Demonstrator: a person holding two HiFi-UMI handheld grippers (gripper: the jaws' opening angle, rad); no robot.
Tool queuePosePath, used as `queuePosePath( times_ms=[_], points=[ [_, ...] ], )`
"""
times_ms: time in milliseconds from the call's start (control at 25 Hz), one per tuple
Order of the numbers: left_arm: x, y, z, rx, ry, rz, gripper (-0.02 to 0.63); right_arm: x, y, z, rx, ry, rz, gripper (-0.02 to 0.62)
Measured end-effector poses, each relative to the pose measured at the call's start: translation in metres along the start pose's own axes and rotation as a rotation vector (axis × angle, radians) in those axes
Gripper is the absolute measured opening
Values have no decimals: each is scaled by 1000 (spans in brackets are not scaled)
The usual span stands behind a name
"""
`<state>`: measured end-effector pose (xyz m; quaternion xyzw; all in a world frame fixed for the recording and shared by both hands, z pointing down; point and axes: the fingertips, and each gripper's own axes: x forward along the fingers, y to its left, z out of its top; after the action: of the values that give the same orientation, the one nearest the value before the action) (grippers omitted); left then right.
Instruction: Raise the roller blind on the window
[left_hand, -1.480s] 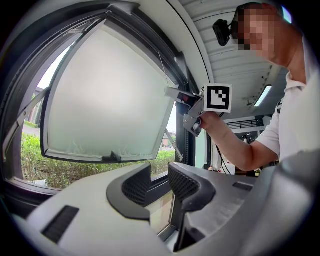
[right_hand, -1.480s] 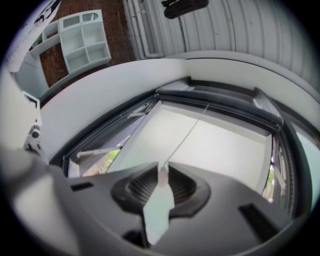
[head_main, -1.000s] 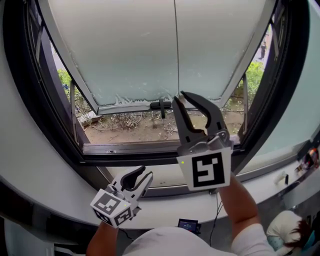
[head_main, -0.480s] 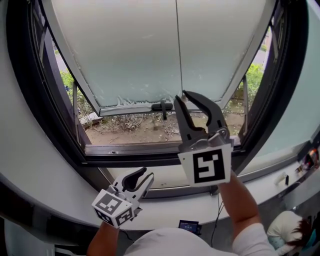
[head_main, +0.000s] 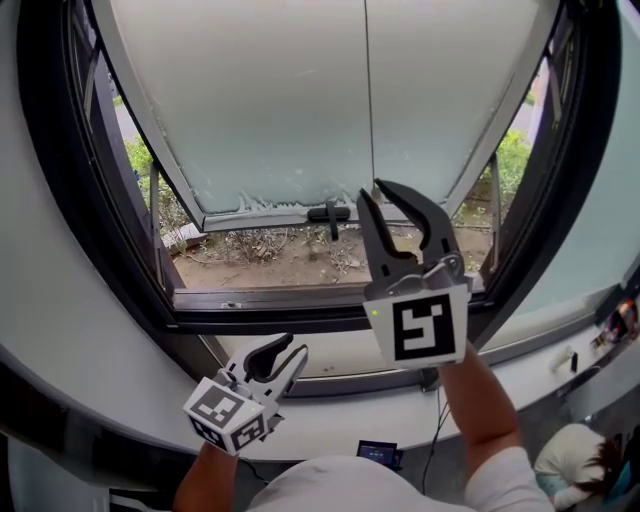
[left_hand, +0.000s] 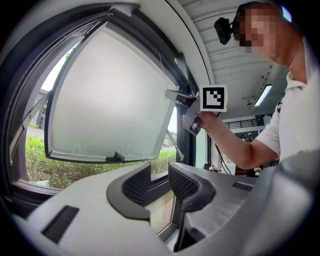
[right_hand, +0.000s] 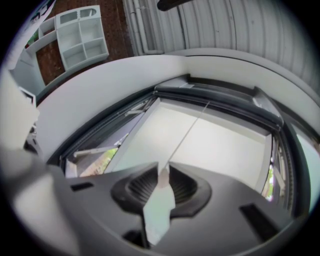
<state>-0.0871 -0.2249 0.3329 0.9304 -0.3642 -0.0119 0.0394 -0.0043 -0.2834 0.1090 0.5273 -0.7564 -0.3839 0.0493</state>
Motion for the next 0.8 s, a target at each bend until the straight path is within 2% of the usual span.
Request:
queuePosePath(
  times_ms=[280,520,800],
  points=[
    [-3,4,0,-2,1,0,129,1,-4,4,-8,-6,-25,66],
    [-7,10,4,-4,-14,-1,129,-4,-2,9,-25,-35,-20,114],
    [-18,16,7,-22,-34,8,129,-20,0,-4,7,-2,-38,114]
  ],
)
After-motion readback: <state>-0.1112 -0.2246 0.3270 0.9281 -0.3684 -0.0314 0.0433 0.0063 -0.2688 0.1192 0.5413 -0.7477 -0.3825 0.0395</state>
